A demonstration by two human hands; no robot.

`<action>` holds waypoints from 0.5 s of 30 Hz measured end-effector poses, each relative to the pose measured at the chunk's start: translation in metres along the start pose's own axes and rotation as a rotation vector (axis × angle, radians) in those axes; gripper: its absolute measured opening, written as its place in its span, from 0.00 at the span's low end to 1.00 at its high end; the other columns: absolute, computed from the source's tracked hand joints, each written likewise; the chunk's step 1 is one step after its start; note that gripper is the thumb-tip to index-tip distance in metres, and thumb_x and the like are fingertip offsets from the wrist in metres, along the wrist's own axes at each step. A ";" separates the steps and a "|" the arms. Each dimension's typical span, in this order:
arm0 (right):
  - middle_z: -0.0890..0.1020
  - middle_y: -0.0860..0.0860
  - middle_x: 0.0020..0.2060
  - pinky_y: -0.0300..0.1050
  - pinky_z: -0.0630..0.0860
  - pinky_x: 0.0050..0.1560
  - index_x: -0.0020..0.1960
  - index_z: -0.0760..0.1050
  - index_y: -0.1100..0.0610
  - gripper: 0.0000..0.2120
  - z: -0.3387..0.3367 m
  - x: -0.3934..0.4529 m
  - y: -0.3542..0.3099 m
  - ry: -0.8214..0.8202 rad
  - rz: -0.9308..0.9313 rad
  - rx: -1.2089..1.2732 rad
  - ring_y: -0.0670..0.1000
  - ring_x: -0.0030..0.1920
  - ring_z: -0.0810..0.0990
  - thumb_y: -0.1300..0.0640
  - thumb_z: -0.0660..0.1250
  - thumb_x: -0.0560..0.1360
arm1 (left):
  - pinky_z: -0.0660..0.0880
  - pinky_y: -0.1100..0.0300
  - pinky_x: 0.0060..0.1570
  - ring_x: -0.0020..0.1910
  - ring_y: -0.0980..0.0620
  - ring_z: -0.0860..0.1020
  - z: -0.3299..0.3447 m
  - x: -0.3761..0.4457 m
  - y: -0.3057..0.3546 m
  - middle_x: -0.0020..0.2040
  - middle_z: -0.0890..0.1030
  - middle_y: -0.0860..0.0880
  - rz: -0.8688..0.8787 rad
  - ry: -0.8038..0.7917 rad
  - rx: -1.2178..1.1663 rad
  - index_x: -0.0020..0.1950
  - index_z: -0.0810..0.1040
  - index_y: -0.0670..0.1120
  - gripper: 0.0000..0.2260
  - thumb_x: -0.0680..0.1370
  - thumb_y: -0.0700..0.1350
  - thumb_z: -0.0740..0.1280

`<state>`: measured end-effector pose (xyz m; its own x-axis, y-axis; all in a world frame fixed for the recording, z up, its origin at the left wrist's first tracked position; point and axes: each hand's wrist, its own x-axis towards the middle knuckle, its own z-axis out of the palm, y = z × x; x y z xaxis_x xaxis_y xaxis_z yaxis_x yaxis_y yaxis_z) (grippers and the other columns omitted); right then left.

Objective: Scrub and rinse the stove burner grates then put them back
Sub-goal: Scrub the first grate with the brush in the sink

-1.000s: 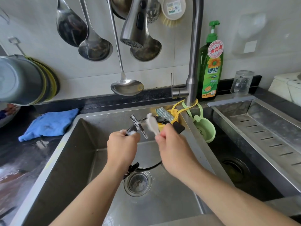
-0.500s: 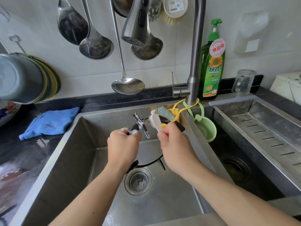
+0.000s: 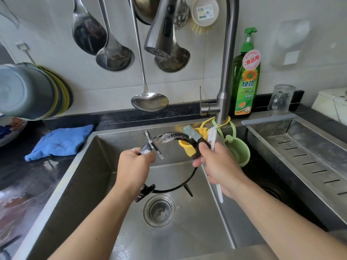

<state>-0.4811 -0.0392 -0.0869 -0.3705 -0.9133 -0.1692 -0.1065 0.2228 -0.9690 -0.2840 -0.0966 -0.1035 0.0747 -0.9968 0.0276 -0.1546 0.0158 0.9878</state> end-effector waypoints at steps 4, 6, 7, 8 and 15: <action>0.86 0.55 0.36 0.43 0.59 0.24 0.53 0.70 0.56 0.03 -0.001 0.003 0.003 0.003 -0.004 0.004 0.47 0.22 0.60 0.57 0.58 0.84 | 0.52 0.51 0.33 0.28 0.50 0.58 -0.007 0.001 0.001 0.29 0.61 0.47 -0.108 -0.261 -0.111 0.33 0.65 0.47 0.10 0.63 0.38 0.66; 0.86 0.54 0.35 0.43 0.60 0.26 0.53 0.70 0.56 0.03 -0.003 0.001 0.003 0.011 -0.022 -0.110 0.45 0.20 0.62 0.59 0.57 0.82 | 0.62 0.54 0.34 0.30 0.46 0.68 -0.016 0.006 0.002 0.32 0.71 0.43 -0.142 -0.311 -0.250 0.40 0.73 0.42 0.08 0.62 0.40 0.62; 0.86 0.54 0.35 0.42 0.62 0.27 0.53 0.70 0.55 0.04 -0.003 0.000 0.003 0.008 -0.041 -0.185 0.44 0.19 0.64 0.59 0.57 0.82 | 0.69 0.55 0.37 0.34 0.45 0.74 -0.021 0.009 0.002 0.36 0.77 0.43 -0.168 -0.292 -0.325 0.46 0.77 0.41 0.13 0.64 0.40 0.61; 0.86 0.54 0.36 0.41 0.63 0.28 0.53 0.69 0.54 0.04 -0.002 -0.003 0.002 -0.001 -0.064 -0.267 0.43 0.18 0.67 0.58 0.57 0.82 | 0.73 0.54 0.41 0.39 0.44 0.78 -0.026 0.013 0.001 0.40 0.80 0.44 -0.175 -0.236 -0.354 0.51 0.79 0.41 0.16 0.67 0.41 0.59; 0.83 0.53 0.45 0.41 0.66 0.29 0.53 0.70 0.55 0.07 0.009 -0.007 0.008 -0.073 -0.066 -0.633 0.45 0.31 0.76 0.53 0.55 0.83 | 0.77 0.52 0.47 0.39 0.50 0.81 -0.008 -0.003 -0.006 0.41 0.86 0.46 -0.062 -0.552 0.358 0.47 0.83 0.43 0.17 0.72 0.54 0.64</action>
<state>-0.4712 -0.0346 -0.0947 -0.2830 -0.9479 -0.1467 -0.6591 0.3032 -0.6882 -0.2755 -0.0930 -0.1087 -0.4072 -0.8903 -0.2040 -0.4916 0.0254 0.8705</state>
